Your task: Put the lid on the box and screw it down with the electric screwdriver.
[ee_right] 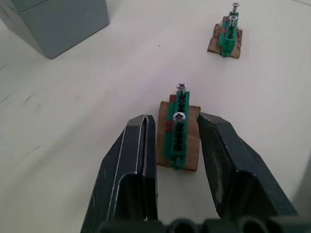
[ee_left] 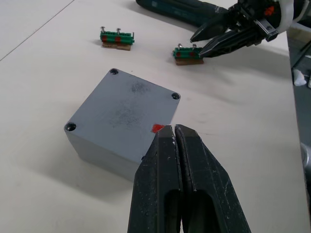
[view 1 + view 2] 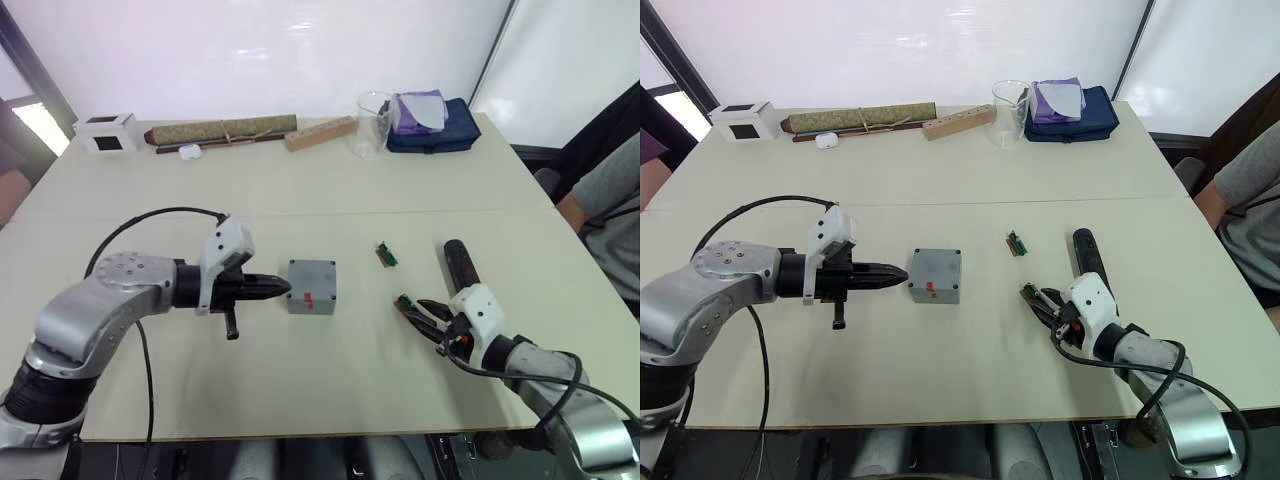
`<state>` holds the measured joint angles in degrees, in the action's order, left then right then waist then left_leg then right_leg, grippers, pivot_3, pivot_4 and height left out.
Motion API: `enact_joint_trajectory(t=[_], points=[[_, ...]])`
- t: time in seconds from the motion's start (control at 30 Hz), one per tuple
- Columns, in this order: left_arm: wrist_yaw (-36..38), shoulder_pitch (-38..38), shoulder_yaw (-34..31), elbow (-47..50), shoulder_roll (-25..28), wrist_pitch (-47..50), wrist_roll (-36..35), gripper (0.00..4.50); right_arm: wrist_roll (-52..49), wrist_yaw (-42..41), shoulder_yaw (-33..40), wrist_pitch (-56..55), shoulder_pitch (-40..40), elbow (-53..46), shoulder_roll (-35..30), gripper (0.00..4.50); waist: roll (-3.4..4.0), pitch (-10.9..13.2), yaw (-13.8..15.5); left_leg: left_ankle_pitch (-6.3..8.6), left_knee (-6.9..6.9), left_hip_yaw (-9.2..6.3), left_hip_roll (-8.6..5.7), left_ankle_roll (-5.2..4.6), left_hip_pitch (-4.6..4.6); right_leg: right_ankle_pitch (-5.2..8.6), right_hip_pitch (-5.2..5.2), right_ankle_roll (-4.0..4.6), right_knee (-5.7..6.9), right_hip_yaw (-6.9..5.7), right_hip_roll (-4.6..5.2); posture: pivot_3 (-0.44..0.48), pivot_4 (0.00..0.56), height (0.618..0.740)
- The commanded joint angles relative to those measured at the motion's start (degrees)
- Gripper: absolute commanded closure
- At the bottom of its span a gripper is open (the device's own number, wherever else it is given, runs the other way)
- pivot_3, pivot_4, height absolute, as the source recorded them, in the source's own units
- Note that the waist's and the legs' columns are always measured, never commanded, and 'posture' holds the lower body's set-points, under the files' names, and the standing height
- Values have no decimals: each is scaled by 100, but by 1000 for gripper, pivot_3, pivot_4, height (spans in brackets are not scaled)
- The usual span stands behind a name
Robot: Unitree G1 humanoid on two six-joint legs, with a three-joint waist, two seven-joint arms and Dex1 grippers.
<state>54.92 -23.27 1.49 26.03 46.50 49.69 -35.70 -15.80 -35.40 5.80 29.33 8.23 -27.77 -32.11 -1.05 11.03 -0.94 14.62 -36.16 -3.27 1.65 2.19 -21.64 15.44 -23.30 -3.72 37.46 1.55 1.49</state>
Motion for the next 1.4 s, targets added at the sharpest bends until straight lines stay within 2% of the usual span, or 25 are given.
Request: enact_joint_trajectory(t=[0.03,0.1,0.13,0.43,0.63,0.9,1.1,1.2,1.4], points=[[-52,-21,-11,176,-27,-91,-36,4500,49,73,4,-186,-91,-28,10,3554,0,0,-1,0,0,0,0,0,0,0,0,0,0,0,0,0,150,740],[-63,-15,3,170,-33,-103,-18,4500,60,89,-12,-206,-118,11,14,4422,0,0,-1,0,0,0,0,0,0,0,0,0,0,0,0,0,150,740],[-74,-15,7,171,-41,-104,-13,4500,84,109,-24,-227,-136,46,21,4472,0,0,-1,0,0,0,0,0,0,0,0,0,0,0,0,0,150,740],[-157,37,30,156,-71,-139,27,4500,37,140,-12,-292,-148,33,37,4472,0,0,-3,0,0,0,0,0,0,-3,0,4,0,0,0,0,150,740],[-348,98,-43,254,-134,-106,4,4500,-400,4,305,-367,-114,-371,37,4472,0,0,1,0,0,0,0,0,-1,-4,0,4,0,0,0,0,150,740],[-579,273,-183,132,-185,-215,73,4500,-578,-130,269,-302,-362,-663,-138,4472,0,0,0,0,0,-1,0,0,0,-4,1,5,0,0,0,0,150,740],[-915,501,-441,218,-225,-102,-43,4500,-694,-144,-356,126,-1264,-712,-58,4472,1,0,-5,0,0,-2,2,0,2,-12,0,17,0,0,-3,0,150,740],[-1205,970,-947,485,-232,69,-232,4500,-355,-194,-1250,219,-2398,25,318,4472,-3,3,-150,0,1,9,6,0,8,-13,0,18,0,6,-4,0,150,740],[-1632,1258,-1397,723,-445,278,-607,4500,-128,-228,-1728,113,-3138,697,677,4472,-3,4,-6,0,4,-10,7,0,-4,-18,-2,14,0,-12,-4,0,150,740]])
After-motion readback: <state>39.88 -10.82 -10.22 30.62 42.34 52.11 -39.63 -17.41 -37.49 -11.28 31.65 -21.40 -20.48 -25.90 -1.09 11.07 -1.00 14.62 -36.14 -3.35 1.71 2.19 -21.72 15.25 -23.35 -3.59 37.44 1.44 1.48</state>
